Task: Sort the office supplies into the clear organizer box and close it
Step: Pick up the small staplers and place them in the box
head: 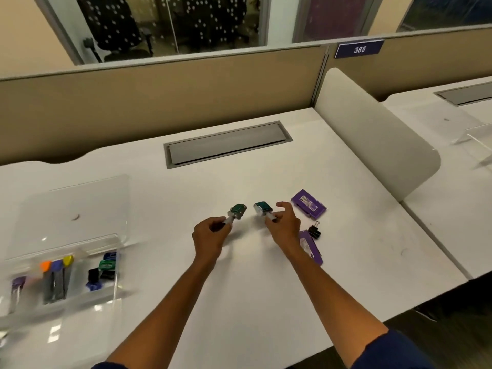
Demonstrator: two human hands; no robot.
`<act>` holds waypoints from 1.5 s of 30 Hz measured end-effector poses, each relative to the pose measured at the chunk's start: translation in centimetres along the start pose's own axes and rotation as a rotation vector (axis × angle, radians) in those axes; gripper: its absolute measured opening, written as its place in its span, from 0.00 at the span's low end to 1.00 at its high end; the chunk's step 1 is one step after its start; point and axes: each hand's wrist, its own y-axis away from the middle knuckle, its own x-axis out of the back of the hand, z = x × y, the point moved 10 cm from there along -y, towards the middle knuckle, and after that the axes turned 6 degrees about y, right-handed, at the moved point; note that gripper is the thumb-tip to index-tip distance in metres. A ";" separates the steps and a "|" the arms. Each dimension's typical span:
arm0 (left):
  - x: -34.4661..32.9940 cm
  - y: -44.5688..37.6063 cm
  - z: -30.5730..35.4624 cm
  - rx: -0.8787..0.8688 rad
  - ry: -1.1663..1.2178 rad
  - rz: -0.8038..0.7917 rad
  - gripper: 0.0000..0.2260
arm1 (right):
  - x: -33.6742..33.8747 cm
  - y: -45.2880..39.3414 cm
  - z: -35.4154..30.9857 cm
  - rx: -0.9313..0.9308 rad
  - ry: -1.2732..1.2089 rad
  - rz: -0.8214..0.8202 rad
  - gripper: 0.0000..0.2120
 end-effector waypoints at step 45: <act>42.0 14.9 -3.0 -0.234 -0.378 0.529 0.06 | -34.1 31.6 -19.1 0.826 0.327 -0.397 0.06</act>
